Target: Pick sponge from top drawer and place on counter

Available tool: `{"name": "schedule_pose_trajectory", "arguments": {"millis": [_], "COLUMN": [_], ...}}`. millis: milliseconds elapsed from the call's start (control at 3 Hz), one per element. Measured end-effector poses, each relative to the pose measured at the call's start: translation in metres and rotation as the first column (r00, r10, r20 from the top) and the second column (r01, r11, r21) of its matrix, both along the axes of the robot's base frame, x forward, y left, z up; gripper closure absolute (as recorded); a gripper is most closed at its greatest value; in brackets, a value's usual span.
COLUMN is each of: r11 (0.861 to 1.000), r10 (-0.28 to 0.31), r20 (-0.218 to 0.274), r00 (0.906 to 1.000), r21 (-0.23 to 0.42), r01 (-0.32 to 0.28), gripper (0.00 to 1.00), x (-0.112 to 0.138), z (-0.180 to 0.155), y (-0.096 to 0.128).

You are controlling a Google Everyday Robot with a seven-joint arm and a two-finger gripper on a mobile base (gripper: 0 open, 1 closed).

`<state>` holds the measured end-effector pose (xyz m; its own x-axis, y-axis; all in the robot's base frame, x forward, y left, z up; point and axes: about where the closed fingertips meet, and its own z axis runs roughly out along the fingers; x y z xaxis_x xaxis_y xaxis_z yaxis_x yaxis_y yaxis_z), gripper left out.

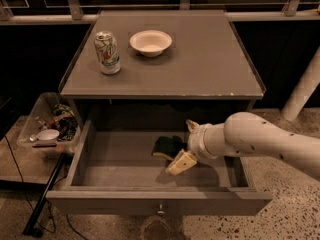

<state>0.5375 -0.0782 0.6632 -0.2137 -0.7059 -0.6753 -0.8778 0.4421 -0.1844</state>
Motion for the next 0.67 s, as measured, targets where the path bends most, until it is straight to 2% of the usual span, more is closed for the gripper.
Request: {"name": "schedule_pose_trajectory", "arguments": {"millis": [333, 667], "r11": [1.000, 0.997], "r10": [-0.012, -0.038], "r20": [0.014, 0.016], "r00": [0.9998, 0.9992], "r21": [-0.028, -0.066], "r01": [0.012, 0.039], "gripper": [0.00, 0.00], "x": [0.010, 0.031], "z": [-0.021, -0.055], "y": [0.001, -0.006]}}
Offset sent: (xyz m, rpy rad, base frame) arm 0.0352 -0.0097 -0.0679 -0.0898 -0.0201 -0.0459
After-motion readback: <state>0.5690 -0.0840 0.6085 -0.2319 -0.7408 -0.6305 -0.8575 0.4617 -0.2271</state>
